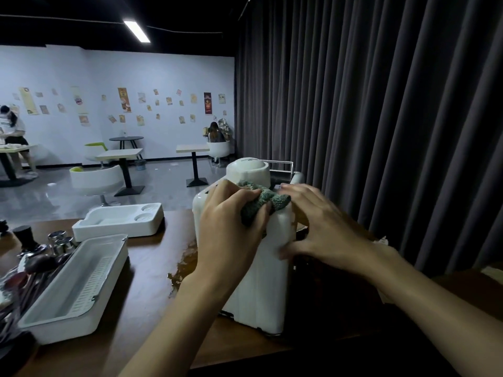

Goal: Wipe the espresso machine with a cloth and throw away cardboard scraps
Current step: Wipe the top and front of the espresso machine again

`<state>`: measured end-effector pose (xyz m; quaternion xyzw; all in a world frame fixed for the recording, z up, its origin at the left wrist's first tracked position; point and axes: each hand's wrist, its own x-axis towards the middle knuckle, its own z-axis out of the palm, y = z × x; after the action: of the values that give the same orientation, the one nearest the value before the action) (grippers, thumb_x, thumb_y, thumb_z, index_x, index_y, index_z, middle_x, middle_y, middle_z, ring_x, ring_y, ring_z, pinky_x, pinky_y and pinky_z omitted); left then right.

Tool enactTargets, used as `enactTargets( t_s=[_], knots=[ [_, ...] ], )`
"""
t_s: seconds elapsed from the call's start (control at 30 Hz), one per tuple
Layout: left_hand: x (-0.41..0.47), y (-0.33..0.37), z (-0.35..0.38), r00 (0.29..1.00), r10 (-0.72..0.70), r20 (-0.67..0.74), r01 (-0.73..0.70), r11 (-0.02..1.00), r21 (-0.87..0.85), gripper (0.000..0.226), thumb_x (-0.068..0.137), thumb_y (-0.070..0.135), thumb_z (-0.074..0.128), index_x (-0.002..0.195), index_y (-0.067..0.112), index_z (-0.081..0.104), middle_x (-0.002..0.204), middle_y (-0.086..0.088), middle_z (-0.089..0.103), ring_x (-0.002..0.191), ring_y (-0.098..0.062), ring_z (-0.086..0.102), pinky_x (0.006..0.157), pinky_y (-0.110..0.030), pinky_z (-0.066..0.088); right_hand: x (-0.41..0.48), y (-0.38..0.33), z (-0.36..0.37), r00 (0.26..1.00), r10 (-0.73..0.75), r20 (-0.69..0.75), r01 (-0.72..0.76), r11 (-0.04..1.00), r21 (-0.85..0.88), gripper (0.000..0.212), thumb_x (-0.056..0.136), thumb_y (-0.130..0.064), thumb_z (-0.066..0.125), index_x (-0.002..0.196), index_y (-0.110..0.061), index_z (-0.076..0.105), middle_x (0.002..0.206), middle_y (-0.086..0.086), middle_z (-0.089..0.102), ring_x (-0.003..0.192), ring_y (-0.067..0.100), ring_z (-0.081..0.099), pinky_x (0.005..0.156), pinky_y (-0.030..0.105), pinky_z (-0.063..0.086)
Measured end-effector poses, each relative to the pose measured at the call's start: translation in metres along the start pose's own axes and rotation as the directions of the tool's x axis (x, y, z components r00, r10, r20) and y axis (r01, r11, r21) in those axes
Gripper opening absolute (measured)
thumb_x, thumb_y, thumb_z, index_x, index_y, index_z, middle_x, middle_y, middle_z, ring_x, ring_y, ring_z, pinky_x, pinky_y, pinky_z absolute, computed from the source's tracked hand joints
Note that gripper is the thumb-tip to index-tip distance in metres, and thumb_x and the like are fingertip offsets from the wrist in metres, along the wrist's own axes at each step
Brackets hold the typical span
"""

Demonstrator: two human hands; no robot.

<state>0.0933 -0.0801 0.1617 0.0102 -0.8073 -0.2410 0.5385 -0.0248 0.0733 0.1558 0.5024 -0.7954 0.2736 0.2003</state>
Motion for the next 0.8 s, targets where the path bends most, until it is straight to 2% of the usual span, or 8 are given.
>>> enactTargets(
  t_s=[0.07, 0.2, 0.27, 0.33, 0.43, 0.57, 0.67, 0.8],
  knots=[
    [-0.001, -0.005, -0.005, 1.000, 0.006, 0.011, -0.006, 1.000, -0.003, 0.013, 0.083, 0.016, 0.078, 0.095, 0.013, 0.075, 0.089, 0.007, 0.055, 0.086, -0.012, 0.055, 0.077, -0.019, 0.043, 0.004, -0.004, 0.006, 0.999, -0.036, -0.012, 0.037, 0.999, 0.024, 0.106, 0.055, -0.057, 0.084, 0.146, -0.027, 0.038, 0.150, -0.010, 0.035, 0.137, 0.000, 0.018, 0.115, 0.034, 0.023],
    [0.013, -0.034, -0.019, 0.990, -0.138, -0.039, 0.140, 0.989, 0.039, 0.013, 0.085, 0.015, 0.076, 0.097, 0.011, 0.075, 0.092, 0.004, 0.057, 0.086, -0.023, 0.062, 0.074, -0.038, 0.055, 0.013, 0.015, -0.011, 0.991, -0.070, 0.116, 0.082, 0.991, -0.108, 0.099, 0.063, -0.052, 0.083, 0.147, -0.038, 0.033, 0.155, -0.013, 0.028, 0.144, 0.004, 0.014, 0.115, 0.032, 0.015],
    [0.016, -0.037, -0.022, 0.985, -0.163, -0.052, 0.165, 0.985, 0.042, 0.012, 0.085, 0.016, 0.076, 0.096, 0.011, 0.076, 0.092, 0.006, 0.057, 0.086, -0.019, 0.062, 0.076, -0.033, 0.052, 0.018, 0.025, -0.008, 0.993, -0.069, 0.094, 0.078, 0.991, -0.105, 0.097, 0.063, -0.048, 0.085, 0.146, -0.038, 0.035, 0.157, -0.010, 0.027, 0.146, 0.004, 0.012, 0.117, 0.035, 0.014],
    [0.014, -0.032, -0.021, 0.988, -0.148, -0.043, 0.149, 0.989, 0.023, 0.009, 0.084, 0.018, 0.078, 0.092, 0.014, 0.076, 0.089, 0.007, 0.059, 0.081, -0.013, 0.060, 0.072, -0.024, 0.048, 0.021, 0.026, 0.002, 0.999, -0.035, 0.024, 0.035, 0.999, -0.016, 0.097, 0.057, -0.047, 0.085, 0.143, -0.031, 0.043, 0.154, -0.006, 0.035, 0.144, 0.007, 0.024, 0.117, 0.043, 0.022],
    [0.009, -0.024, -0.018, 0.993, -0.120, -0.020, 0.120, 0.993, -0.006, 0.011, 0.083, 0.021, 0.080, 0.092, 0.016, 0.076, 0.088, 0.008, 0.060, 0.081, -0.010, 0.060, 0.070, -0.018, 0.045, 0.022, 0.019, 0.017, 0.994, -0.025, -0.103, 0.026, 1.000, 0.005, 0.092, 0.054, -0.065, 0.068, 0.139, -0.032, 0.049, 0.143, -0.009, 0.044, 0.136, 0.009, 0.035, 0.108, 0.049, 0.031],
    [0.010, -0.027, -0.027, 0.986, -0.168, -0.021, 0.166, 0.983, -0.077, 0.009, 0.084, 0.016, 0.078, 0.092, 0.017, 0.075, 0.090, 0.010, 0.064, 0.084, -0.002, 0.062, 0.072, -0.010, 0.043, 0.026, -0.014, 0.041, 0.967, -0.085, -0.241, 0.046, 0.985, -0.164, 0.092, 0.054, -0.078, 0.063, 0.133, -0.030, 0.053, 0.128, -0.003, 0.051, 0.122, 0.018, 0.040, 0.100, 0.044, 0.033],
    [0.014, -0.032, -0.042, 0.961, -0.273, -0.048, 0.266, 0.957, -0.112, 0.010, 0.084, 0.014, 0.077, 0.089, 0.022, 0.074, 0.088, 0.009, 0.063, 0.079, 0.003, 0.061, 0.066, -0.005, 0.041, 0.030, -0.036, 0.050, 0.959, -0.130, -0.253, 0.060, 0.961, -0.269, 0.089, 0.056, -0.084, 0.060, 0.127, -0.031, 0.054, 0.117, -0.001, 0.052, 0.111, 0.023, 0.045, 0.094, 0.039, 0.029],
    [0.005, -0.027, -0.053, 0.957, -0.292, -0.010, 0.289, 0.952, -0.103, 0.012, 0.083, 0.018, 0.078, 0.090, 0.025, 0.072, 0.091, 0.006, 0.060, 0.078, 0.004, 0.061, 0.059, -0.007, 0.045, 0.042, -0.022, 0.023, 0.972, -0.105, -0.209, 0.087, 0.992, -0.090, 0.074, 0.067, -0.078, 0.055, 0.127, -0.034, 0.057, 0.119, -0.011, 0.053, 0.116, 0.012, 0.041, 0.094, 0.029, 0.021]
  ],
)
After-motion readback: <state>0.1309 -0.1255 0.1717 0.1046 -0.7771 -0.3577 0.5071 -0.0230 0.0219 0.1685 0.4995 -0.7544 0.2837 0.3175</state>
